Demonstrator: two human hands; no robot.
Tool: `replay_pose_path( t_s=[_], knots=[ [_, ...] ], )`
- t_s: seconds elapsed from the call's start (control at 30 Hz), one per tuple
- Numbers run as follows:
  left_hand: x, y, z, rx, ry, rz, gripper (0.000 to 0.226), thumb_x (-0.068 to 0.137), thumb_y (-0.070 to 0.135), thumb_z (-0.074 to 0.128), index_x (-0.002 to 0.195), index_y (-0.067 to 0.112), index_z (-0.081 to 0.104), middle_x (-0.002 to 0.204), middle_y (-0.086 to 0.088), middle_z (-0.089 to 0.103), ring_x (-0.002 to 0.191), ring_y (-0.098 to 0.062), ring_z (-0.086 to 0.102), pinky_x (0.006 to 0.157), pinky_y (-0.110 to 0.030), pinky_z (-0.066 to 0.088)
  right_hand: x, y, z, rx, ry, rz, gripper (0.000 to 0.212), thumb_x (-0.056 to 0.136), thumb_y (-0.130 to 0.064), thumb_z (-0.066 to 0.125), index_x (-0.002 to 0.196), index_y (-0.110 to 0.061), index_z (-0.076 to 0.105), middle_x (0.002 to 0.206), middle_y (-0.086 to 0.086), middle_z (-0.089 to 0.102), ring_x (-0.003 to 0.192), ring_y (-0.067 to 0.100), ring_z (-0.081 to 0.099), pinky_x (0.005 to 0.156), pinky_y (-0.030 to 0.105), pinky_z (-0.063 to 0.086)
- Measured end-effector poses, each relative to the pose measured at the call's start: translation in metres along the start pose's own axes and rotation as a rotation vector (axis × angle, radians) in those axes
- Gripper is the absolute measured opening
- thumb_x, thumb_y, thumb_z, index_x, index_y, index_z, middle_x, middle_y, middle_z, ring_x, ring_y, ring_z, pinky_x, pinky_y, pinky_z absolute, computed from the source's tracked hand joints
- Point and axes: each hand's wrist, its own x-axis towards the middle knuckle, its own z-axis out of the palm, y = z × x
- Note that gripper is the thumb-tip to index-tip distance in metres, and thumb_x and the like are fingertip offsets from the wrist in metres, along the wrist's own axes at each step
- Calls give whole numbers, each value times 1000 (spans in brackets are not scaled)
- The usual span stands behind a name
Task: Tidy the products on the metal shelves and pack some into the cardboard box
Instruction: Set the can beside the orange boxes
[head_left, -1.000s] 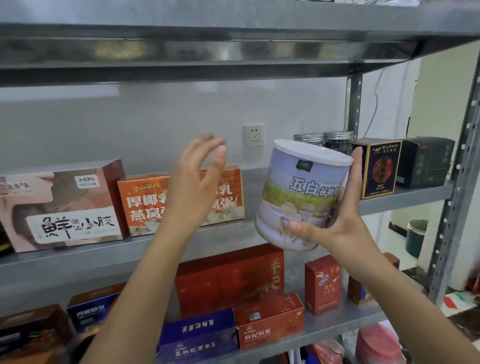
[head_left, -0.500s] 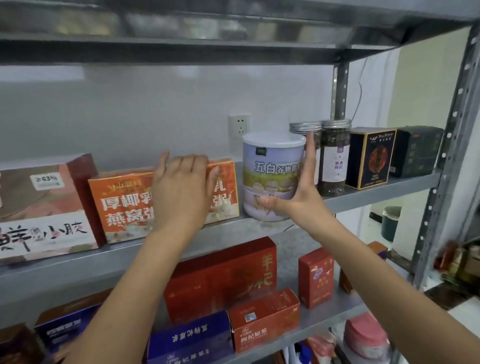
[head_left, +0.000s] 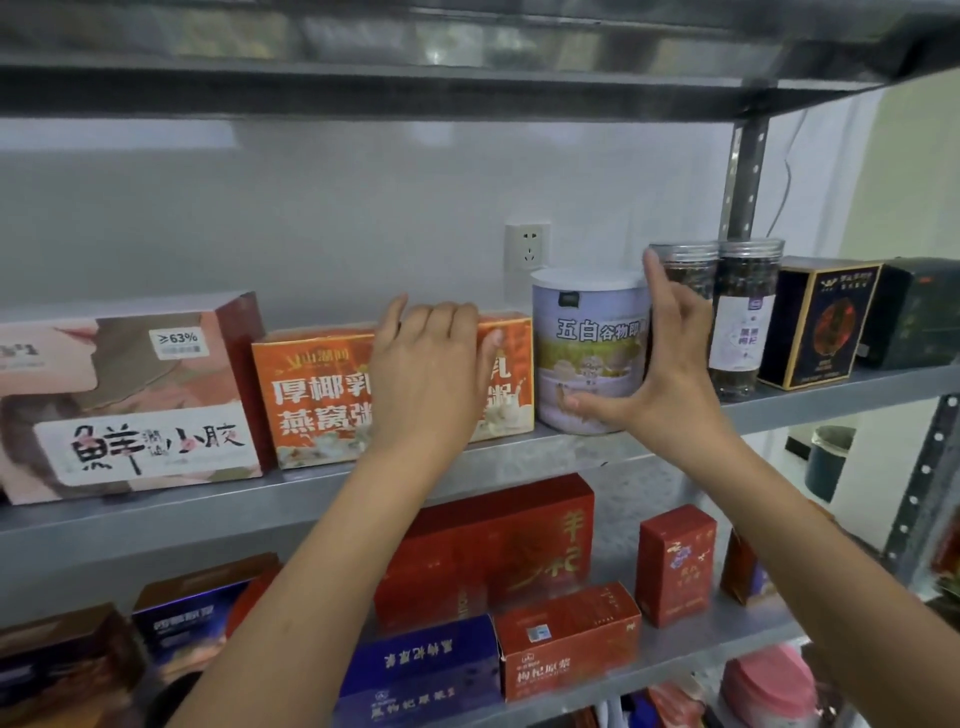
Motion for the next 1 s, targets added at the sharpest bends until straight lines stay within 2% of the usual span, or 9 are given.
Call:
replay_pose_path(
  t_s=[0.1, 0.2, 0.33, 0.43, 0.63, 0.73, 0.83, 0.9, 1.0],
  knots=[
    [0, -1, 0, 20, -3, 4, 52, 97, 41, 31, 104, 8, 72, 95, -8, 73, 89, -28, 67, 105, -43, 41, 8, -13, -6, -211, 107, -120, 85, 78, -60, 64, 149, -34, 25, 147, 10, 22, 137, 23, 21, 107, 28, 26],
    [1, -1, -3, -6, -47, 9, 53, 98, 40, 29, 106, 8, 71, 98, -8, 74, 92, -28, 68, 107, -44, 39, 25, -11, -7, -229, 51, -159, 58, 92, -54, 41, 142, -24, 45, 142, 8, 42, 133, 26, 33, 106, 26, 23],
    [1, -3, -7, -21, -101, 14, 54, 97, 40, 27, 110, 9, 69, 103, -8, 73, 97, -27, 68, 109, -44, 37, 37, -1, -12, -311, 29, -252, 54, 87, -51, 49, 121, -11, 61, 118, 10, 62, 114, 29, 49, 101, 40, 33],
    [2, -2, -8, -35, -132, 10, 54, 97, 40, 27, 111, 9, 69, 104, -8, 73, 99, -28, 67, 110, -44, 35, 40, 5, -16, -314, 4, -249, 54, 86, -54, 49, 119, -13, 62, 118, 8, 63, 115, 29, 52, 112, 49, 27],
    [4, 0, -15, -58, -229, -34, 40, 103, 35, 39, 128, 11, 60, 125, -6, 66, 119, -27, 57, 118, -42, 19, 44, 7, -16, -383, -24, -271, 55, 87, -56, 44, 120, -15, 61, 116, 5, 64, 116, 28, 55, 118, 44, -1],
    [7, 1, -19, -48, -288, -44, 42, 104, 37, 34, 139, 17, 50, 139, -1, 56, 131, -21, 46, 120, -36, 9, 49, 9, -19, -400, -67, -309, 56, 88, -55, 44, 118, -11, 61, 111, 6, 65, 111, 28, 58, 118, 47, -1],
    [9, 2, -21, -41, -324, -59, 42, 105, 37, 33, 140, 19, 47, 142, 1, 53, 133, -19, 44, 119, -34, 7, 53, 6, -25, -402, -114, -324, 50, 89, -52, 49, 115, -11, 60, 106, 5, 66, 104, 29, 61, 119, 47, 0],
    [9, 3, -23, -32, -342, -73, 42, 105, 37, 33, 141, 20, 47, 141, 2, 54, 133, -18, 44, 119, -33, 8, 58, 0, -28, -492, -130, -323, 43, 90, -50, 54, 111, -12, 57, 101, 3, 65, 101, 27, 62, 120, 44, -2],
    [9, 5, -25, -29, -350, -87, 42, 105, 37, 33, 140, 19, 47, 141, 1, 54, 132, -19, 45, 119, -33, 9, 63, -13, -24, -649, -131, -360, 50, 89, -59, 52, 109, -14, 57, 102, 5, 66, 101, 26, 61, 119, 39, 2]
  ],
)
